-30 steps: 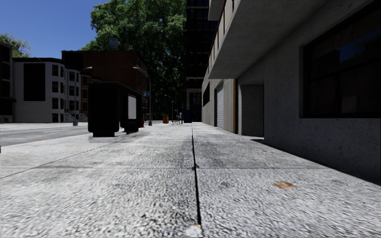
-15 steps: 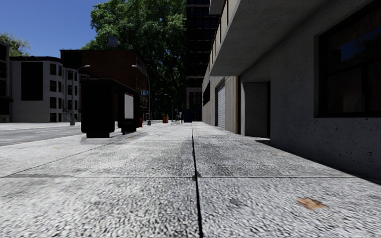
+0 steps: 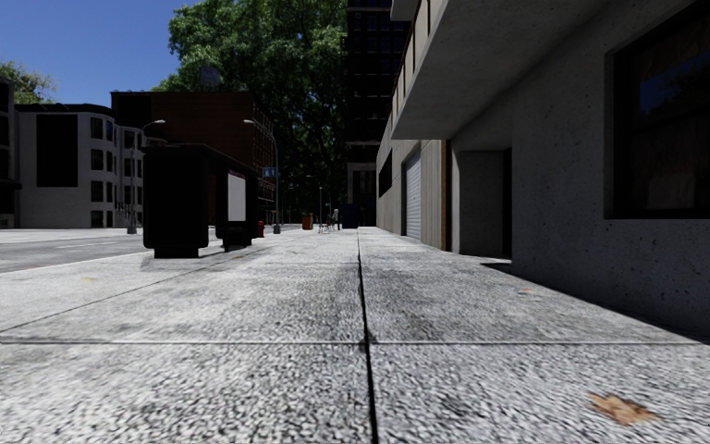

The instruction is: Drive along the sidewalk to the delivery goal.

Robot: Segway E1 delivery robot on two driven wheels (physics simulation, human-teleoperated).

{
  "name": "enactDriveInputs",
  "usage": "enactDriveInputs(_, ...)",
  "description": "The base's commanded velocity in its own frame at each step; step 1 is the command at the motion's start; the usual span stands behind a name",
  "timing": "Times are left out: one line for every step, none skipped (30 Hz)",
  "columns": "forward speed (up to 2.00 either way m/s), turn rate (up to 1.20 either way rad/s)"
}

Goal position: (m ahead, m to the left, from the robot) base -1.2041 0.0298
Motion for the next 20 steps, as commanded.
enactDriveInputs(0.0,0.0)
enactDriveInputs(0.0,0.0)
enactDriveInputs(0.0,0.0)
enactDriveInputs(0.0,0.0)
enactDriveInputs(0.0,0.0)
enactDriveInputs(0.0,0.0)
enactDriveInputs(0.0,0.0)
enactDriveInputs(0.0,0.0)
enactDriveInputs(0.0,0.0)
enactDriveInputs(0.0,0.0)
enactDriveInputs(0.0,0.0)
enactDriveInputs(0.0,0.0)
enactDriveInputs(0.0,0.0)
enactDriveInputs(0.0,0.0)
enactDriveInputs(0.0,0.0)
enactDriveInputs(0.0,0.0)
enactDriveInputs(0.0,0.0)
enactDriveInputs(0.0,0.0)
enactDriveInputs(0.0,0.0)
enactDriveInputs(0.0,0.0)
